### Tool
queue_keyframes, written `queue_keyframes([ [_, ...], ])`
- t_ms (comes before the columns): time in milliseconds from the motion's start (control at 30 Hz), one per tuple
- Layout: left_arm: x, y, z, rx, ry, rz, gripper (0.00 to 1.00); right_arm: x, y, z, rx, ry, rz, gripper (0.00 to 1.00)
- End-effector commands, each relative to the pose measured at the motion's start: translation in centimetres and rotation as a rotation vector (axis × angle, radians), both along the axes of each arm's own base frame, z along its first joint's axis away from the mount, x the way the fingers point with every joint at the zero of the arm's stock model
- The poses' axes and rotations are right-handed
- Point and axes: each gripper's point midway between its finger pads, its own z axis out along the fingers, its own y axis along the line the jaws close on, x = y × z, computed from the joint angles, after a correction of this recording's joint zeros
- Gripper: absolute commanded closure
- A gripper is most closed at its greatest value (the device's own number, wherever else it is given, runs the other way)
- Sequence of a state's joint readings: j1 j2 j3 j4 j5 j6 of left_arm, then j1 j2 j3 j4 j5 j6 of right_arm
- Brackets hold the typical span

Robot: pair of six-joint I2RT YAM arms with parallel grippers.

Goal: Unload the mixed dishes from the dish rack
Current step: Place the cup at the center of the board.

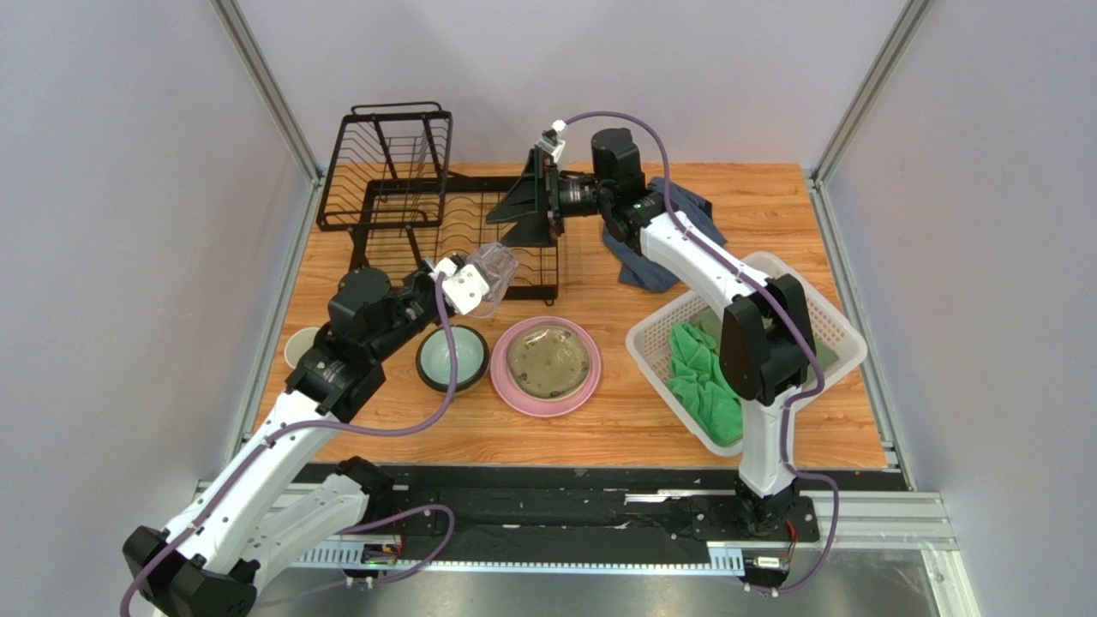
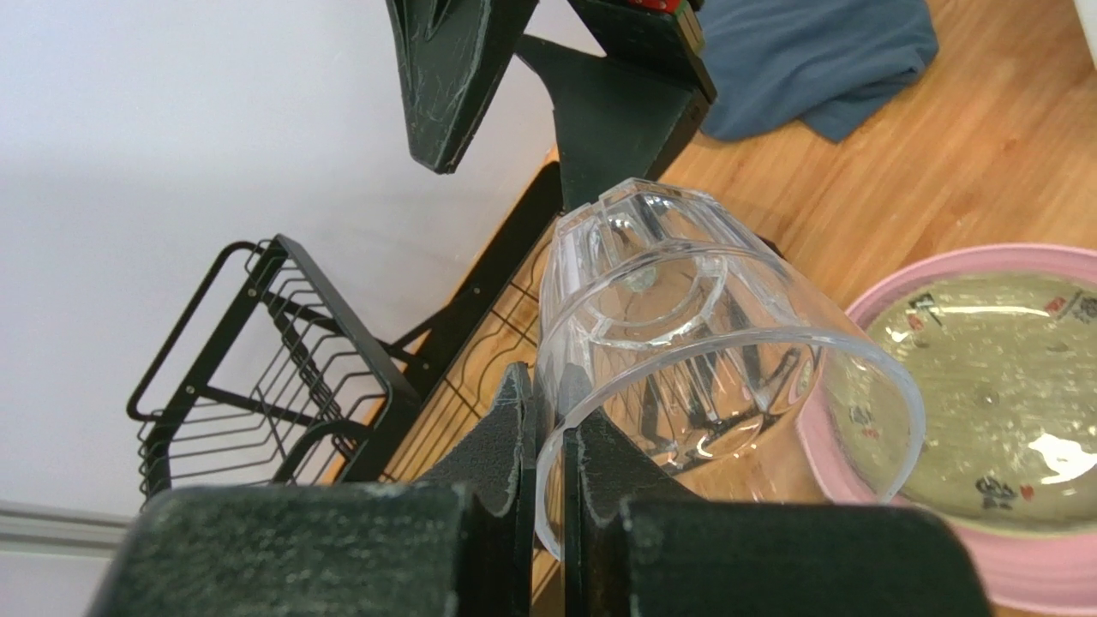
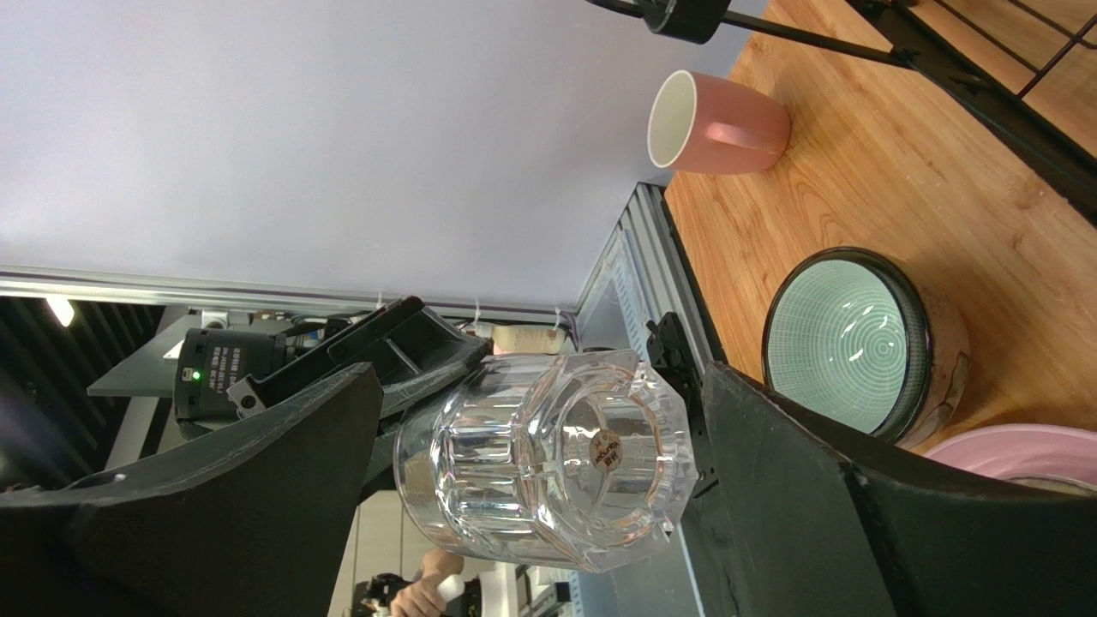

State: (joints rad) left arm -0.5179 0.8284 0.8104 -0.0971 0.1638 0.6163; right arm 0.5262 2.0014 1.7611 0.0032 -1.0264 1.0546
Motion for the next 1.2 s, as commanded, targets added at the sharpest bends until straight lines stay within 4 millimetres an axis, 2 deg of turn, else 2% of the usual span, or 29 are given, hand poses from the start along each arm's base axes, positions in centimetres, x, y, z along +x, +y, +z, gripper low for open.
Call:
queue_keyframes([
  [0, -1.7, 1.0, 2.6, 0.055, -0.022, -0.013, 1.0, 0.7, -0.4, 2.2, 0.032, -0.12, -0.006, 0.01],
  [67, -1.8, 1.9, 2.9, 0.108, -0.024, 0.015, 1.0, 0.9, -0.7, 2.1, 0.029, -0.119, -0.013, 0.01],
  [100, -2.2, 2.5, 2.0, 0.146, 0.012, 0.021, 1.0, 0.9, -0.8, 2.1, 0.028, -0.125, -0.014, 0.01],
  [167, -2.6, 3.5, 2.2, 0.191, 0.02, 0.042, 1.0, 1.0, -0.9, 2.1, 0.028, -0.133, -0.013, 0.01],
  [200, -3.3, 4.2, 0.9, 0.233, 0.073, 0.042, 1.0, 0.9, -0.9, 1.8, 0.016, -0.113, -0.013, 0.01],
  [267, -4.0, 5.1, 1.1, 0.259, 0.099, 0.046, 1.0, 0.9, -1.0, 1.7, 0.013, -0.109, -0.012, 0.01],
  [300, -4.8, 5.8, -0.1, 0.294, 0.157, 0.045, 1.0, 0.8, -0.9, 1.7, 0.012, -0.111, -0.011, 0.01],
  [367, -5.5, 7.1, -0.3, 0.322, 0.182, 0.066, 1.0, 0.8, -1.0, 1.7, 0.011, -0.117, -0.013, 0.01],
  [533, -7.4, 10.7, -3.2, 0.413, 0.313, 0.13, 1.0, 0.7, -0.9, 1.5, 0.004, -0.121, -0.013, 0.01],
  [700, -9.2, 13.0, -6.0, 0.466, 0.452, 0.146, 1.0, 0.7, -1.1, 1.4, -0.005, -0.128, -0.016, 0.01],
  [933, -9.5, 15.3, -8.8, 0.539, 0.575, 0.164, 1.0, 0.4, -1.2, 1.3, -0.008, -0.13, -0.012, 0.01],
  [1100, -7.9, 16.1, -12.0, 0.571, 0.686, 0.158, 1.0, -0.1, -1.4, 1.4, -0.008, -0.137, -0.007, 0.01],
  [1167, -7.3, 16.5, -12.5, 0.579, 0.699, 0.163, 1.0, -0.3, -1.5, 1.4, -0.01, -0.144, -0.007, 0.02],
])
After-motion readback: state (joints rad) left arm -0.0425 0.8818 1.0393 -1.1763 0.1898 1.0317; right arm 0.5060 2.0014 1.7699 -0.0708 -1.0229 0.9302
